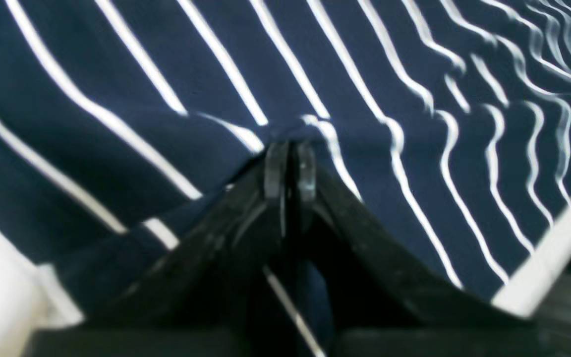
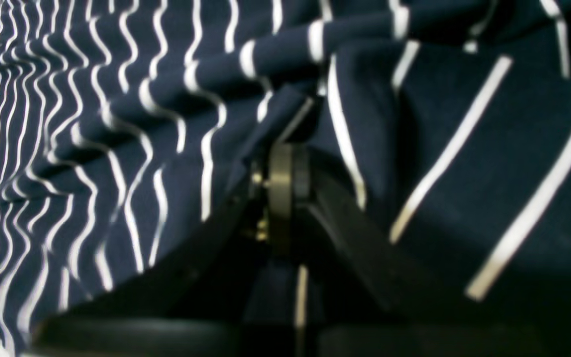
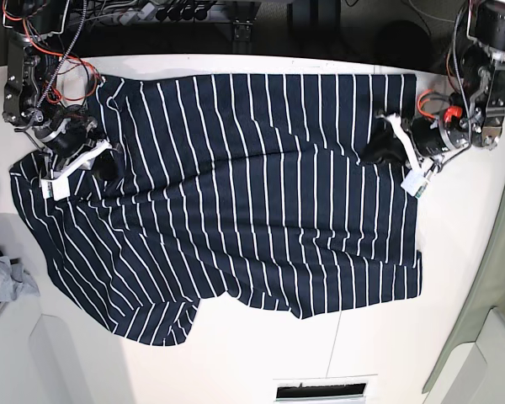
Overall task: Layout the t-shirt on the table in an organized manner, then fold the t-shirt properly
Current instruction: 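Grasp the shirt's shoulder corners with both grippers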
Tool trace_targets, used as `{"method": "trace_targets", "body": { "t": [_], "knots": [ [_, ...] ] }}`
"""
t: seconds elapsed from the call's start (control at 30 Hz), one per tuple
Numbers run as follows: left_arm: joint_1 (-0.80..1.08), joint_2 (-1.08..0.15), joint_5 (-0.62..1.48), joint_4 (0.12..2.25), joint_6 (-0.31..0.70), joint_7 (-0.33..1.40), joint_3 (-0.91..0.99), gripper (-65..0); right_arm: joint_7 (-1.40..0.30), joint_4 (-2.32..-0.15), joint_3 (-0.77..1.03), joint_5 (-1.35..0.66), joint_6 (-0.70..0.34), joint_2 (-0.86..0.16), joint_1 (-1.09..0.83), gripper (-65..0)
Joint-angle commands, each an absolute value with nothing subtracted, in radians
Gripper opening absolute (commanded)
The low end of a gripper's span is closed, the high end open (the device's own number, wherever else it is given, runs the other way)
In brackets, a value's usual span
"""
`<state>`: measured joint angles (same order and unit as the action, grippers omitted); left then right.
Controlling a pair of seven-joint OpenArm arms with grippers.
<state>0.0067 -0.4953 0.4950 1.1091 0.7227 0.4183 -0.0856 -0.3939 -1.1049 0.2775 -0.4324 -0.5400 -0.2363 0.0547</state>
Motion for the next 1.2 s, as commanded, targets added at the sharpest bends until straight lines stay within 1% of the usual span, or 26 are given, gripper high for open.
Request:
{"method": "trace_targets", "body": {
  "t": [0.0,0.13,0.23,0.37,0.47,0.53,0.63,0.7,0.77,0.87,0.97,1.1,1.13,1.17],
  "knots": [
    [-0.038,-0.513,0.427,1.067,0.673,0.459,-0.092,-61.2,-0.381,-1.095,0.278,-0.422,-0.539,-0.249,0.079,-65.0],
    [-0.179,-0.513,0.398,0.932,0.669,0.444,-0.135,-62.1,-0.362,-1.058,0.278,-0.418,-0.539,-0.246,0.115,-65.0],
    [-0.268,-0.516,0.358,0.854,0.638,0.415,-0.171,-62.1,-0.363,-1.042,0.278,-0.418,-0.539,-0.237,0.155,-65.0],
    [-0.327,-0.532,0.36,0.824,0.643,0.44,-0.207,-62.0,-0.363,-1.037,0.275,-0.404,-0.539,-0.23,0.201,-65.0],
    [-0.326,-0.554,0.436,0.843,0.698,0.495,-0.208,-61.9,-0.363,-1.054,0.276,-0.403,-0.54,-0.234,0.207,-65.0],
    [-0.317,-0.582,0.54,0.871,0.698,0.539,-0.207,-59.9,-0.371,-1.09,0.283,-0.403,-0.539,-0.239,0.196,-65.0],
    [-0.264,-0.651,0.702,0.97,0.698,0.595,-0.207,-53.6,-0.407,-1.196,0.329,-0.413,-0.539,-0.238,0.148,-65.0],
    [-0.205,-0.703,0.768,1.061,0.698,0.619,-0.207,-51.5,-0.439,-1.29,0.373,-0.446,-0.54,-0.238,0.089,-65.0],
    [-0.143,-0.743,0.79,1.149,0.698,0.634,-0.207,-49.6,-0.478,-1.377,0.42,-0.482,-0.54,-0.238,0.026,-65.0],
    [-0.046,-0.774,0.789,1.259,0.698,0.634,-0.207,-49.6,-0.52,-1.482,0.485,-0.521,-0.54,-0.238,-0.076,-65.0],
    [0.057,-0.772,0.789,1.335,0.698,0.632,-0.181,-49.6,-0.535,-1.54,0.526,-0.566,-0.548,-0.237,-0.188,-65.0],
    [0.162,-0.719,0.789,1.383,0.698,0.633,-0.068,-49.6,-0.535,-1.55,0.53,-0.619,-0.566,-0.224,-0.289,-65.0],
    [0.182,-0.704,0.789,1.391,0.698,0.633,-0.033,-48.9,-0.535,-1.55,0.53,-0.628,-0.566,-0.214,-0.298,-65.0],
    [0.2,-0.69,0.79,1.401,0.698,0.633,0.0,-46.7,-0.54,-1.549,0.53,-0.629,-0.566,-0.204,-0.301,-65.0]
  ]
}}
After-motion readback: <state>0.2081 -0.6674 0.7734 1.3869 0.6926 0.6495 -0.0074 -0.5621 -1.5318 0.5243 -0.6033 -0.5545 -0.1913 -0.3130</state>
